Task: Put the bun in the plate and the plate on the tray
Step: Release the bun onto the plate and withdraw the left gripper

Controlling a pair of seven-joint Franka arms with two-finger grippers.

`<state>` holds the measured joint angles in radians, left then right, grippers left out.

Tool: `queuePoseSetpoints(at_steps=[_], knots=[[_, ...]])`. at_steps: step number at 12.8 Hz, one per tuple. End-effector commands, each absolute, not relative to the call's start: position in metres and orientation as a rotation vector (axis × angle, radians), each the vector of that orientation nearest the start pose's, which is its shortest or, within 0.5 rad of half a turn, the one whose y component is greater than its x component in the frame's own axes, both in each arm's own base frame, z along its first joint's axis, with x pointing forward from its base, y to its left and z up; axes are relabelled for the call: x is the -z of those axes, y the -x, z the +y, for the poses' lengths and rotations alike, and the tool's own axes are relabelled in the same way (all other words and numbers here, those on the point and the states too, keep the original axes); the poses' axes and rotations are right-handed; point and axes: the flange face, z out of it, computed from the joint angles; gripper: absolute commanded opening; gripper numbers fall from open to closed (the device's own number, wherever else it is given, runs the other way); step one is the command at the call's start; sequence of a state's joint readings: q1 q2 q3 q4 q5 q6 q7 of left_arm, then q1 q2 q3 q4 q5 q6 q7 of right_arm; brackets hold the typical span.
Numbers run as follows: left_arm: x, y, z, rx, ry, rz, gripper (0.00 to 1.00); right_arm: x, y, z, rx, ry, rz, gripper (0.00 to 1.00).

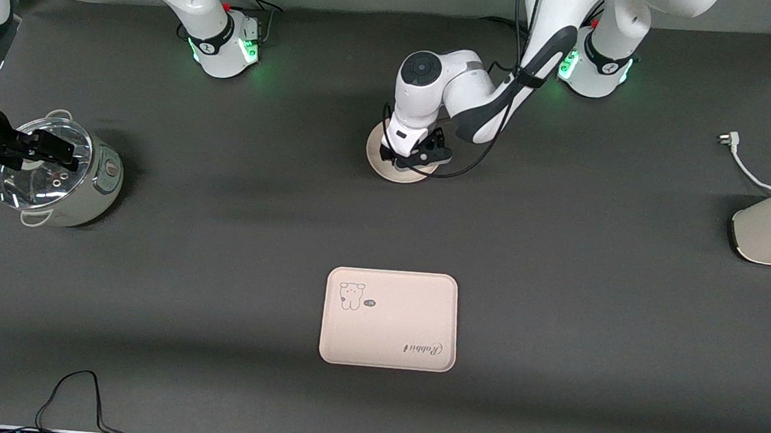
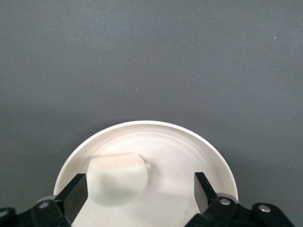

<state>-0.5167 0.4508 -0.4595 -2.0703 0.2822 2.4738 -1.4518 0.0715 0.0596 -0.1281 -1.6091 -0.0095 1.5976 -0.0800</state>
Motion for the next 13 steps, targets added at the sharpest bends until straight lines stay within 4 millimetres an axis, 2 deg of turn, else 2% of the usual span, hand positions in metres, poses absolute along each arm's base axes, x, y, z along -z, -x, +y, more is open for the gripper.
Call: queuePoseSetpoints(at_steps=[1, 5, 6, 7, 8, 9, 11, 13], knots=[[-0.249, -0.351, -0.478, 0.095, 3.059, -0.385, 1.00, -0.578, -0.567, -0.031, -0.112, 3.154, -0.023, 1.00], [-0.298, -0.422, -0.457, 0.099, 3.003, -0.160, 1.00, -0.577, -0.564, -0.030, -0.119, 3.151, -0.011, 1.00], [-0.313, -0.446, -0.441, 0.090, 2.991, -0.134, 1.00, -0.578, -0.560, -0.025, -0.119, 3.149, -0.023, 1.00], [-0.330, -0.471, -0.425, 0.060, 2.989, -0.114, 1.00, -0.581, -0.553, -0.012, -0.116, 3.146, -0.058, 1.00], [-0.362, -0.495, -0.412, -0.006, 3.008, -0.090, 1.00, -0.581, -0.544, 0.000, -0.121, 3.142, -0.080, 1.00], [-0.398, -0.513, -0.398, -0.074, 3.018, -0.059, 1.00, -0.582, -0.534, 0.015, -0.124, 3.138, -0.074, 1.00], [-0.463, -0.549, -0.347, -0.086, 3.018, -0.101, 1.00, -0.584, -0.512, 0.067, -0.126, 3.118, -0.046, 1.00], [-0.505, -0.568, -0.289, -0.025, 3.027, -0.034, 1.00, -0.586, -0.494, 0.131, -0.124, 3.126, -0.013, 1.00]])
